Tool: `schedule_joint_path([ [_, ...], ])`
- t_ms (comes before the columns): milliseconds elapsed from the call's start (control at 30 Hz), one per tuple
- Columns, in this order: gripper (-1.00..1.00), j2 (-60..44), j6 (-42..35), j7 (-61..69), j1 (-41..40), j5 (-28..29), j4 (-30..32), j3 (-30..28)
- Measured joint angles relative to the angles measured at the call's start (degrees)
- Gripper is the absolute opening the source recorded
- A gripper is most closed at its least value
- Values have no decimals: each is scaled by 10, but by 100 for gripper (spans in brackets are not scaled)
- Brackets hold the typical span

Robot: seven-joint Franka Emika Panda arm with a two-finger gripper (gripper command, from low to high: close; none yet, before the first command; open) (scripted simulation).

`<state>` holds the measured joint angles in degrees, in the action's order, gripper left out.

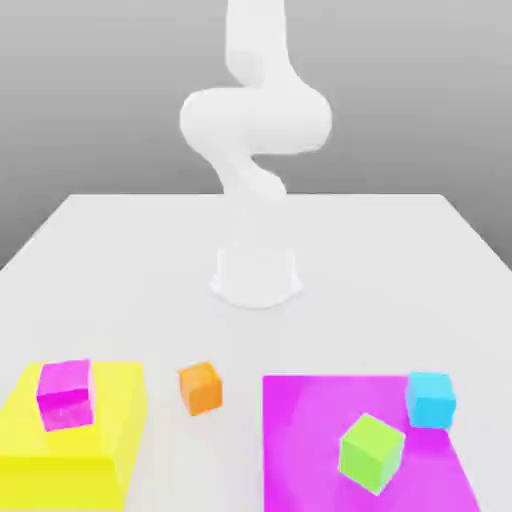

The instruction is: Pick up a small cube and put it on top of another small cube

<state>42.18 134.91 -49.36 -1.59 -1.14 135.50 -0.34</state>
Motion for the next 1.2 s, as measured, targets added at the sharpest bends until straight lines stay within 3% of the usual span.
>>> schedule_joint_path([
  [400,0,-218,180,-226,-91,-42,210,21],
  [600,0,-366,300,-403,-152,-10,327,37],
  [967,0,-546,447,-440,-139,13,314,11],
  [1000,-100,-560,458,-442,-135,14,313,8],
  [1200,-100,-566,464,-444,-133,15,312,5],
])
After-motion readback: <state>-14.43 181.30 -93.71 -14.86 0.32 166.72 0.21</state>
